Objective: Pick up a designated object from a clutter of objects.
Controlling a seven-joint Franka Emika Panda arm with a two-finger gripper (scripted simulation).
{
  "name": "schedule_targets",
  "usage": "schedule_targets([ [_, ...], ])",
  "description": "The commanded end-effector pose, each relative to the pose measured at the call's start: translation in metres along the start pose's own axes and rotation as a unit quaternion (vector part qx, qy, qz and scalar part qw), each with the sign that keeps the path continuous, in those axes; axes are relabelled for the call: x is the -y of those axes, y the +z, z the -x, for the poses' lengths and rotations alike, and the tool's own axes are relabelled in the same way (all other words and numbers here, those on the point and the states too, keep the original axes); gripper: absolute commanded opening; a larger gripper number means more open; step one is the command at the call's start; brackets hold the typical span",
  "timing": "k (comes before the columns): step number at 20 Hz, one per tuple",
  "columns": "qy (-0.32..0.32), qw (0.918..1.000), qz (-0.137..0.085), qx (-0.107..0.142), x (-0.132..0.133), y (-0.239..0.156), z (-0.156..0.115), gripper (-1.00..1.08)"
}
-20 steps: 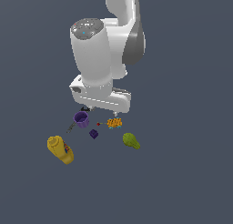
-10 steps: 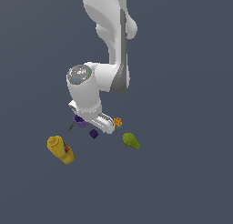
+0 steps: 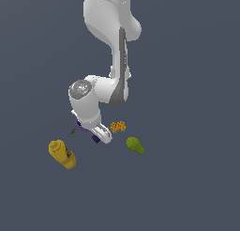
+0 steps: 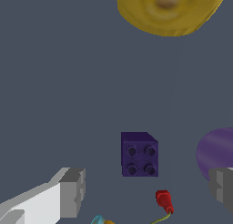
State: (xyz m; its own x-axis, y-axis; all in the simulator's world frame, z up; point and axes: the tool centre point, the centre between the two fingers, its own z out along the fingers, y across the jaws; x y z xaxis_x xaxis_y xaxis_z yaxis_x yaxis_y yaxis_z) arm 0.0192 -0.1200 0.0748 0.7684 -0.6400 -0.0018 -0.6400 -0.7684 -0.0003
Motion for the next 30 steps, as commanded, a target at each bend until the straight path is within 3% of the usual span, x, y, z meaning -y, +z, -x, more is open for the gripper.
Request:
schedule_targets([
  [1, 0.004, 1.0, 0.0, -0.001, -0.001, 0.003, -0.001, 1.0],
  [20, 0.004, 1.0, 0.0, -0.001, -0.001, 0.053, 0.0, 1.0],
  [21, 0.004, 1.0, 0.0, -0.001, -0.001, 0.053, 0.0, -1.0],
  [30, 0.004, 1.0, 0.0, -0.001, -0.001, 0.053, 0.0, -1.0],
])
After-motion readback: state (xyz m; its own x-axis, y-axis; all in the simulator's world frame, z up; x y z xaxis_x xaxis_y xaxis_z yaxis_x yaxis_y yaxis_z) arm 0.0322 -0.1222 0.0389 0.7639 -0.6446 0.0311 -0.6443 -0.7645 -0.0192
